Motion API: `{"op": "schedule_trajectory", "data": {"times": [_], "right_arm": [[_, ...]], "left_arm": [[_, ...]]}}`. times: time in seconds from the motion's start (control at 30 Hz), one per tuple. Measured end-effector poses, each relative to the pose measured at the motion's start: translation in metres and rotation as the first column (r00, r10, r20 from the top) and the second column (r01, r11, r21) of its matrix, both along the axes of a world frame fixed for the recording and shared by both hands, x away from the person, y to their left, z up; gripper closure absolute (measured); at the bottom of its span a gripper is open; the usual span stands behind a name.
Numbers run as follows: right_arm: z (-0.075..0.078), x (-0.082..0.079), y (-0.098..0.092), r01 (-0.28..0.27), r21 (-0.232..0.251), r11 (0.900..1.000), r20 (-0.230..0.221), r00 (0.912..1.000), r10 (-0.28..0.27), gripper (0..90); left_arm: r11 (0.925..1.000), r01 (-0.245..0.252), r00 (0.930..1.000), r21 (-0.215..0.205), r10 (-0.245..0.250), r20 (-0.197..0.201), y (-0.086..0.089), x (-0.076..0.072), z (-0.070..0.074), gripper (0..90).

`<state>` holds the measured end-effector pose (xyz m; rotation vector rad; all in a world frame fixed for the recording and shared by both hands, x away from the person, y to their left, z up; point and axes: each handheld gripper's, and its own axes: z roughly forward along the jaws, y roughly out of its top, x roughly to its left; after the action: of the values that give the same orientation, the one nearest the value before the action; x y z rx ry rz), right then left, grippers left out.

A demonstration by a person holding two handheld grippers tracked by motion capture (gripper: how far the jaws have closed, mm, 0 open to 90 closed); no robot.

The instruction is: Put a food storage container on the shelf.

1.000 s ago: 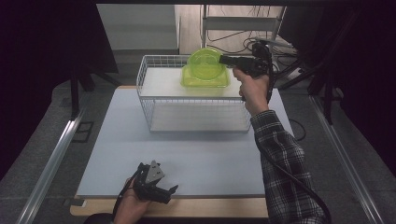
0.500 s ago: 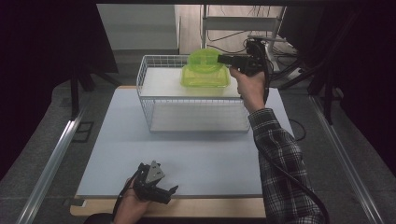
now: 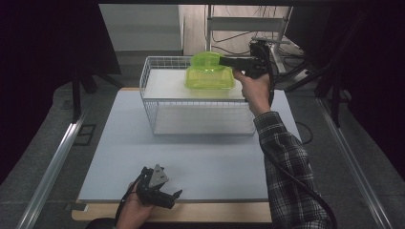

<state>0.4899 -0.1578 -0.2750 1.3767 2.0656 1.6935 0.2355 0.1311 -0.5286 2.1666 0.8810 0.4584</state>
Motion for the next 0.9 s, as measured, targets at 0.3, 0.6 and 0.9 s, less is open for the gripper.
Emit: {"op": "schedule_trajectory", "data": {"times": [0.3,0.6,0.9], "right_arm": [[0.001,-0.018,-0.004,-0.058,-0.065,0.996,0.055,0.9966,0.062,21.4],[-0.011,-0.035,-0.008,-0.113,-0.129,0.985,0.078,0.9893,0.123,15.1],[-0.022,-0.055,-0.007,-0.161,-0.165,0.973,0.097,0.9791,0.179,13.5]], "left_arm": [[1.0,-0.002,1.0,0.002,0.002,-0.001,0.0,0.0,0.0,1.5],[1.0,-0.003,1.0,0.004,0.003,0.001,-0.001,0.0,0.0,1.5],[1.0,-0.004,1.0,-0.004,0.004,0.0,0.0,0.0,0.0,1.4]]}}
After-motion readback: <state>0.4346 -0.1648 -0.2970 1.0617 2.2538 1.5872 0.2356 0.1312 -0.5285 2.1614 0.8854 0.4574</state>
